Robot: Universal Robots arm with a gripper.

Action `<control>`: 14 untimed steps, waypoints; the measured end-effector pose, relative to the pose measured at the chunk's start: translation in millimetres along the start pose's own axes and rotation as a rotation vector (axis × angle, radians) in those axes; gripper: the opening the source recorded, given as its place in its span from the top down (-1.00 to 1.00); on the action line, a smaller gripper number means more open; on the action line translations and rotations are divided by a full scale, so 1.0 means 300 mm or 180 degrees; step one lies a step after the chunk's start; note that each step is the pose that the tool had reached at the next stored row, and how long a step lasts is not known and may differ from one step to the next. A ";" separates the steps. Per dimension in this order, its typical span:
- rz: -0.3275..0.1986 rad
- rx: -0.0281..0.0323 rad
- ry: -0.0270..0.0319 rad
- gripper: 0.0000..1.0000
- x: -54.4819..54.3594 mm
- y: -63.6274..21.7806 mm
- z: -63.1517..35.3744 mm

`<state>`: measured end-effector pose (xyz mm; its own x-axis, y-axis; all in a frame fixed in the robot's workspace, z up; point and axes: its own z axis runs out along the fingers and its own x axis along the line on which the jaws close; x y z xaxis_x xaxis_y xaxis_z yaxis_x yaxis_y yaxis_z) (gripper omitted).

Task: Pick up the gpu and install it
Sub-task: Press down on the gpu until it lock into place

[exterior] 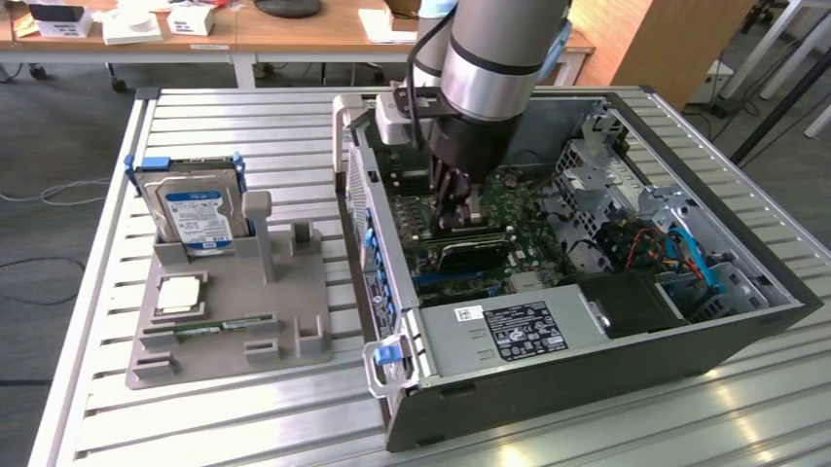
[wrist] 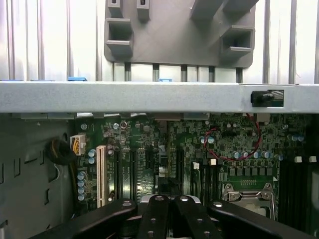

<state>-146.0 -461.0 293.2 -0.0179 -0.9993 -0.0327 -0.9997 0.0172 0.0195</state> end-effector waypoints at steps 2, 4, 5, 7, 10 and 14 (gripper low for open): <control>0.0000 0.0000 0.0000 0.79 0.000 0.000 0.000; 0.0000 0.0000 -0.0007 0.79 0.000 0.000 0.005; 0.0000 -0.0001 -0.0016 0.79 0.000 0.000 0.011; 0.0000 -0.0001 -0.0020 0.79 0.000 0.001 0.013; 0.0000 -0.0001 -0.0021 0.79 -0.002 0.000 0.015; -0.0001 -0.0001 -0.0021 0.79 -0.011 0.000 0.017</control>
<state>-146.1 -457.7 288.2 -0.0178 -0.9991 -0.0393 -0.9997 0.0170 0.0197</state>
